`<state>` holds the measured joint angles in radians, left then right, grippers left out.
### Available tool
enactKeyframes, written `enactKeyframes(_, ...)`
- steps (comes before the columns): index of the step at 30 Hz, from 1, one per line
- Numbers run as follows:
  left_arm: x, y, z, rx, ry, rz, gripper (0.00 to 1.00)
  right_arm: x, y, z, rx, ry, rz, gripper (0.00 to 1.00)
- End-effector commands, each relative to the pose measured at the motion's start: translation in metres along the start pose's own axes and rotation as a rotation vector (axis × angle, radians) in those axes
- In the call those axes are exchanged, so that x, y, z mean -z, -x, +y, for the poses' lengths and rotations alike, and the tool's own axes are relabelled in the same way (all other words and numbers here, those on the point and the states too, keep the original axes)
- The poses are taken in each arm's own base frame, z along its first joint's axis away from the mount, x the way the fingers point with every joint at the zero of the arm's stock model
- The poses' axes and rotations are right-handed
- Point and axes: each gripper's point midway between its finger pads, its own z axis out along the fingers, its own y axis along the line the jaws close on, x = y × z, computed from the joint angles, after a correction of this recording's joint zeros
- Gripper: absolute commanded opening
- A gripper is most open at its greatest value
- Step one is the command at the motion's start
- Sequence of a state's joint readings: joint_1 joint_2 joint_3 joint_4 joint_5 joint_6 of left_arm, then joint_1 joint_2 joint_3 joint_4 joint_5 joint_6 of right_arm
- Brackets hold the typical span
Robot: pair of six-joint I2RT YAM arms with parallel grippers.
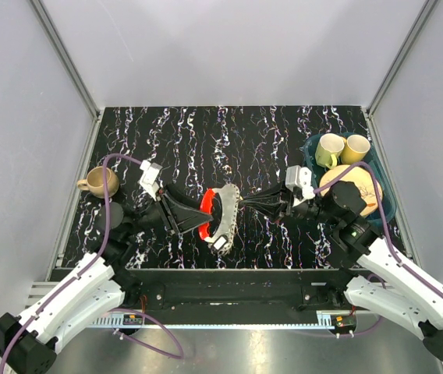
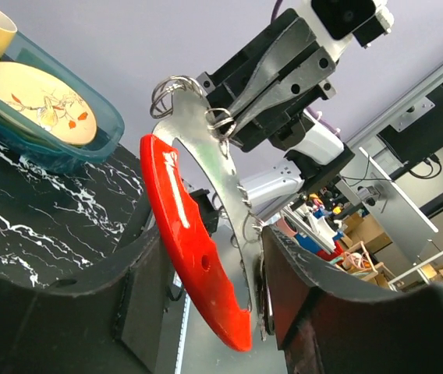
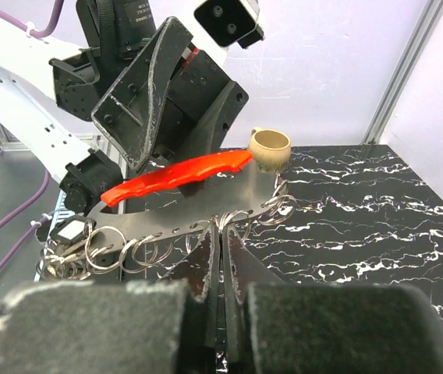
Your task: Remove the keys from the keyring
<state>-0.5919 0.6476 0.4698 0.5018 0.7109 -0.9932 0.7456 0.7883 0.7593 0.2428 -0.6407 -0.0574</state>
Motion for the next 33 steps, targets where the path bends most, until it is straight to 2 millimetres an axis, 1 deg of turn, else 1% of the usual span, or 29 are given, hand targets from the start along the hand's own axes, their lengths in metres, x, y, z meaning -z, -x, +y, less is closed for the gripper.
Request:
enactKeyframes(1,0.004,0.006,-0.029,-0.023,-0.110,-0.021,0.49,-0.004,0.015,-0.005,0.028,-0.020,-0.068,0.00)
enactKeyframes(4,0.005,0.008,-0.035,-0.021,-0.121,-0.025,0.43,-0.005,0.006,-0.011,0.022,-0.045,-0.041,0.00)
enactKeyframes(5,0.005,0.008,-0.035,-0.020,-0.121,-0.024,0.38,-0.005,0.002,-0.012,0.019,-0.050,-0.033,0.00)
enactKeyframes(6,0.005,0.010,-0.039,-0.030,-0.127,-0.025,0.35,-0.005,-0.002,-0.013,0.015,-0.061,-0.024,0.00)
enactKeyframes(7,0.005,0.009,-0.036,-0.017,-0.108,-0.015,0.31,-0.004,-0.004,-0.014,0.013,-0.067,-0.022,0.00)
enactKeyframes(8,0.005,0.009,-0.035,-0.039,-0.097,-0.013,0.25,-0.004,-0.005,-0.015,0.005,-0.075,-0.020,0.00)
enactKeyframes(9,0.005,0.009,-0.033,-0.050,-0.078,-0.005,0.12,-0.003,-0.010,-0.021,-0.010,-0.108,-0.010,0.02)
enactKeyframes(10,0.004,0.007,-0.026,-0.027,-0.018,0.024,0.06,-0.002,-0.011,-0.024,-0.022,-0.131,-0.005,0.09)
enactKeyframes(11,0.004,0.011,-0.020,-0.084,0.026,0.023,0.02,-0.001,-0.015,-0.027,-0.048,-0.158,0.009,0.13)
enactKeyframes(12,0.008,0.001,-0.006,-0.052,0.109,0.069,0.00,0.002,-0.020,-0.032,-0.073,-0.197,0.040,0.17)
enactKeyframes(13,0.009,0.012,-0.014,-0.095,0.123,0.058,0.00,0.004,-0.023,-0.032,-0.114,-0.211,0.054,0.30)
enactKeyframes(14,0.011,0.018,-0.008,-0.172,0.167,0.046,0.00,0.007,-0.029,-0.033,-0.151,-0.236,0.084,0.35)
enactKeyframes(15,0.019,0.007,0.005,-0.146,0.254,0.100,0.00,0.011,-0.028,-0.030,-0.174,-0.243,0.084,0.40)
enactKeyframes(16,0.021,0.020,0.000,-0.237,0.279,0.099,0.00,0.013,-0.030,-0.028,-0.224,-0.250,0.087,0.49)
enactKeyframes(17,0.025,0.027,0.012,-0.262,0.366,0.089,0.00,0.016,-0.042,-0.024,-0.265,-0.251,0.110,0.53)
enactKeyframes(18,0.037,0.018,0.025,-0.239,0.465,0.148,0.00,0.018,-0.042,-0.020,-0.288,-0.249,0.105,0.56)
enactKeyframes(19,0.039,0.027,0.032,-0.281,0.525,0.166,0.00,0.020,-0.045,-0.016,-0.333,-0.248,0.107,0.59)
enactKeyframes(20,0.046,0.034,0.044,-0.293,0.617,0.165,0.00,0.021,-0.055,-0.013,-0.361,-0.244,0.117,0.65)
enactKeyframes(21,0.056,0.025,0.053,-0.272,0.684,0.224,0.00,0.023,-0.057,-0.011,-0.371,-0.243,0.112,0.66)
enactKeyframes(22,0.059,0.022,0.067,-0.277,0.736,0.275,0.00,0.023,-0.061,-0.010,-0.379,-0.240,0.108,0.68)
enactKeyframes(23,0.058,0.027,0.064,-0.285,0.746,0.283,0.00,0.023,-0.067,-0.010,-0.373,-0.241,0.093,0.68)
enactKeyframes(24,0.062,0.023,0.066,-0.270,0.766,0.320,0.00,0.022,-0.070,-0.010,-0.371,-0.235,0.083,0.67)
enactKeyframes(25,0.060,0.025,0.064,-0.274,0.761,0.325,0.00,0.021,-0.072,-0.009,-0.366,-0.224,0.069,0.67)
enactKeyframes(26,0.056,0.029,0.055,-0.277,0.733,0.316,0.00,0.018,-0.077,-0.008,-0.356,-0.206,0.042,0.67)
enactKeyframes(28,0.047,0.034,0.041,-0.266,0.672,0.292,0.00,0.015,-0.078,-0.007,-0.349,-0.194,0.010,0.66)
enactKeyframes(29,0.042,0.042,0.031,-0.273,0.646,0.271,0.00,0.012,-0.079,-0.008,-0.332,-0.185,-0.016,0.66)
enactKeyframes(31,0.036,0.046,0.018,-0.252,0.604,0.263,0.00,0.009,-0.079,-0.010,-0.300,-0.184,-0.040,0.66)
enactKeyframes(33,0.031,0.054,0.005,-0.248,0.573,0.246,0.00,0.005,-0.074,-0.011,-0.263,-0.178,-0.074,0.66)
